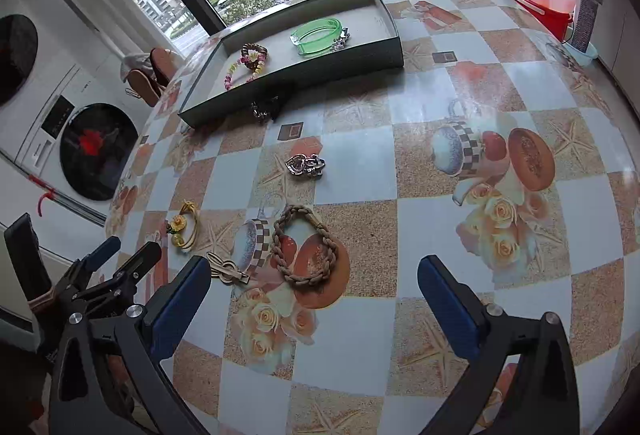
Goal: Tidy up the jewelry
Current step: 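Grasp the braided brown bracelet with right tool while left tool grasps the yellow cord bracelet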
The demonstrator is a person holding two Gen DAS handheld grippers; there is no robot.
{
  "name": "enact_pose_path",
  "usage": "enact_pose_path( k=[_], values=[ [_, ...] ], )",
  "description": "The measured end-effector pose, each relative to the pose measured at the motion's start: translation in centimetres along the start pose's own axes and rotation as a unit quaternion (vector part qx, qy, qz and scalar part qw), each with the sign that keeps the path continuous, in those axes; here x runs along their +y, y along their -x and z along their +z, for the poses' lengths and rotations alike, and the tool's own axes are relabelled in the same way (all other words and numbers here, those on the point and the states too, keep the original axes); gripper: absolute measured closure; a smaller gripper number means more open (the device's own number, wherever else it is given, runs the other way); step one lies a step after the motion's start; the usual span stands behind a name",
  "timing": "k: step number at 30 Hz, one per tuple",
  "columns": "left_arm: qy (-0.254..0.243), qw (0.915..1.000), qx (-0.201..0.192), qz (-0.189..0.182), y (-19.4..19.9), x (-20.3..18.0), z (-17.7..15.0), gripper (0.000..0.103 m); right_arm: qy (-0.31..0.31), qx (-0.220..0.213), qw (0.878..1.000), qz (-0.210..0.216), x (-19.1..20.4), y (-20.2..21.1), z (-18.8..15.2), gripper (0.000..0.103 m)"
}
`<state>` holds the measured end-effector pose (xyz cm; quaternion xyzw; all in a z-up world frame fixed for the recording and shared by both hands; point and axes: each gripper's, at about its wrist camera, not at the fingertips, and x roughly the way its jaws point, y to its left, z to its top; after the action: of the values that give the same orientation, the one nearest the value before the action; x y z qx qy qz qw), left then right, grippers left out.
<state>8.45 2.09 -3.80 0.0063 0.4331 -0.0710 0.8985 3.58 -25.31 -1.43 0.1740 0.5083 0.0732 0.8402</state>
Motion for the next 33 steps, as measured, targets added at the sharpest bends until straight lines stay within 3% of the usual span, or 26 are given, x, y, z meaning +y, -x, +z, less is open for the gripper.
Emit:
enact_pose_path(
  k=[10,19,26,33],
  values=[
    [0.031,0.9993,0.017,0.01,-1.6,0.6,0.1,0.0,0.018,-0.002,0.998,-0.052,0.0,-0.7,-2.9,0.0],
    [0.047,0.9984,0.017,0.025,-2.6,0.9,0.8,0.0,0.037,-0.01,0.996,-0.082,0.8,-1.7,-2.6,0.0],
    [0.03,0.9986,0.027,0.034,-3.5,0.1,1.1,0.0,0.062,-0.01,0.993,-0.104,1.6,-3.3,-1.6,0.001],
    [0.009,0.9986,0.033,0.04,-3.9,-0.5,0.9,0.0,0.121,-0.012,0.981,-0.148,3.2,-4.4,-1.3,0.014]
  ],
)
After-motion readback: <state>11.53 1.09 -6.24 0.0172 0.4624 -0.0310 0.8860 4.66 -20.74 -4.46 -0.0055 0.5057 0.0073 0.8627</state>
